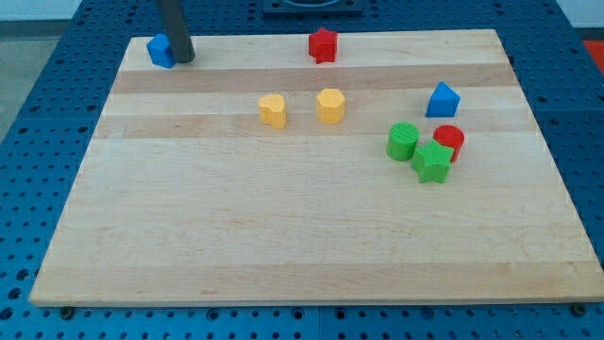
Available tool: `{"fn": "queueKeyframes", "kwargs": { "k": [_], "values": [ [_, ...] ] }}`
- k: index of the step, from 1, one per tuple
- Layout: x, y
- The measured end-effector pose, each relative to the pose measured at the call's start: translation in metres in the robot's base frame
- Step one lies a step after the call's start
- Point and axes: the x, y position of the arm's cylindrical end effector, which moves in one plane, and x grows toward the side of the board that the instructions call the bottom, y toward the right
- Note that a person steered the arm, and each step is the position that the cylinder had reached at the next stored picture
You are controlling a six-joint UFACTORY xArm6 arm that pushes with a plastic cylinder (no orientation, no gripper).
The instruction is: Push the cube to the top left of the board
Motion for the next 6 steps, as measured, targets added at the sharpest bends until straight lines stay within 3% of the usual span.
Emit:
{"fn": "queueKeyframes", "kwargs": {
  "k": [2, 4, 6],
  "values": [
    [0.000, 0.014],
    [-0.009, 0.095],
    [-0.046, 0.149]
  ]
}}
